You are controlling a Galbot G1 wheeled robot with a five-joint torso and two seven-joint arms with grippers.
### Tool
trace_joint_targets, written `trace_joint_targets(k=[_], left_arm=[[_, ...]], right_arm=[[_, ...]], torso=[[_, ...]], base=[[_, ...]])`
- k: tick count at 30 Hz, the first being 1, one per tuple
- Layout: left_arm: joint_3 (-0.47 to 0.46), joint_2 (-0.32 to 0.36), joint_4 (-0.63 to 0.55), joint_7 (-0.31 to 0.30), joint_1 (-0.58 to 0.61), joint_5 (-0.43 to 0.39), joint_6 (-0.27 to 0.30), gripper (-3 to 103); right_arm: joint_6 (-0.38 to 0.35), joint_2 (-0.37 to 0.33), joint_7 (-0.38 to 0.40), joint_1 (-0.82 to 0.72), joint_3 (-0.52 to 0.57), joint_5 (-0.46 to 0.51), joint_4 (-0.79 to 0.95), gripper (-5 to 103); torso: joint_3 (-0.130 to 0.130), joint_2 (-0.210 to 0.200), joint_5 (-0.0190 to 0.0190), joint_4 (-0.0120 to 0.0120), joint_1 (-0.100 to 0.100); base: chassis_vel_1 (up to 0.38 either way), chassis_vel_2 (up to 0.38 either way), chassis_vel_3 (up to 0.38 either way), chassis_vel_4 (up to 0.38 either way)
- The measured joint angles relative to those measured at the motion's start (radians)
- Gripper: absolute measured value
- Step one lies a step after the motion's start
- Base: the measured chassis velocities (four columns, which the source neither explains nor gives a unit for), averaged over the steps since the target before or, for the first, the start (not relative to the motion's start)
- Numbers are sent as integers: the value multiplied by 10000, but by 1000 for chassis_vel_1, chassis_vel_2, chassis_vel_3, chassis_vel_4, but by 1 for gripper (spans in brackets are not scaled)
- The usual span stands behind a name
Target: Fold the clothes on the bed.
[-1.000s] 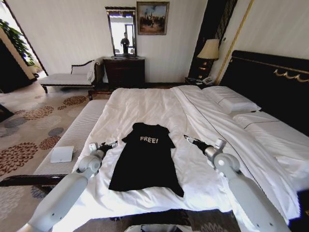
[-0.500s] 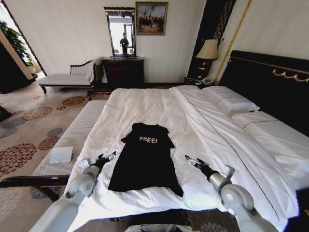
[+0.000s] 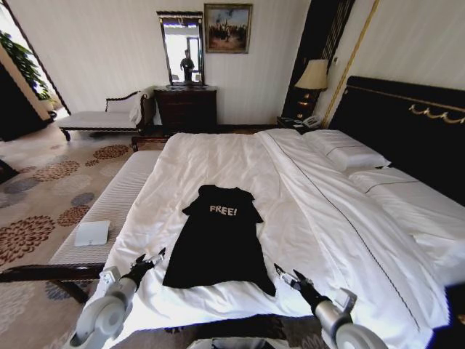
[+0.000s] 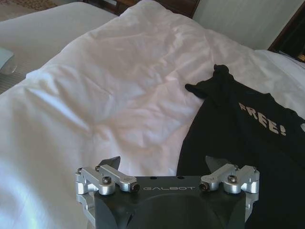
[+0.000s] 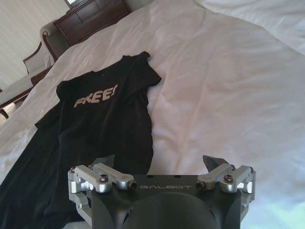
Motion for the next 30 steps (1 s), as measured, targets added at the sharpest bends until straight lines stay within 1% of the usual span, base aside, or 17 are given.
trace_joint_targets(k=[2,5,10,11,13,14,15,16,18,19,20,27,28,30], left_arm=[[-36,-92,-82,57,197,8,-17,100],[-23,-520,-313,183,802,253,-76,100],[108,-795,-480,189,973,426,-83,100],[157,-869,-547,186,978,445,-84,100],[202,-912,-577,171,960,452,-84,100],[244,-937,-580,137,927,456,-75,100],[262,-950,-579,119,911,461,-71,100],[262,-950,-579,119,911,461,-71,100],[287,-970,-571,91,881,472,-65,100],[298,-986,-564,62,857,483,-58,100],[297,-997,-565,46,841,484,-54,100],[255,-1012,-620,-126,716,477,-19,100],[240,-1011,-639,-151,711,474,-12,100],[207,-1012,-706,-208,711,458,11,100]], right_arm=[[13,20,-137,-83,-24,-105,-29,100],[63,5,-607,-228,-345,-789,-146,100],[66,41,-816,-310,-640,-1123,-378,100],[67,73,-858,-309,-726,-1131,-558,100],[66,99,-865,-249,-752,-978,-790,100],[24,120,-858,-128,-737,-607,-1044,100],[-25,134,-841,-70,-712,-378,-1155,100],[-25,134,-841,-70,-712,-378,-1155,100],[-154,169,-792,0,-652,93,-1304,100],[-273,228,-782,29,-613,491,-1414,100],[-328,266,-786,49,-606,644,-1487,100],[-443,378,-848,361,-599,995,-2005,100],[-472,383,-854,410,-599,1057,-2054,101],[-516,411,-877,529,-646,1156,-2143,94]], torso=[[0,0,1,0,0],[2,-1,1,3,0],[2,-1,2,2,0],[1,0,2,-2,0],[1,0,2,-3,0],[1,0,2,-1,0],[1,0,2,1,0],[1,0,2,1,0],[2,-1,2,0,1],[2,-2,1,-1,3],[2,-2,1,-1,3],[1,-2,1,-1,1],[2,-2,1,-1,2],[2,-1,1,0,2]], base=[[0,0,0,0],[0,0,0,0],[0,0,0,0],[0,0,0,0],[0,0,0,0],[0,0,0,0],[0,0,0,0],[0,0,0,0],[0,0,0,0],[0,0,0,0],[0,0,0,0],[0,0,0,0],[0,0,0,0],[0,0,0,0]])
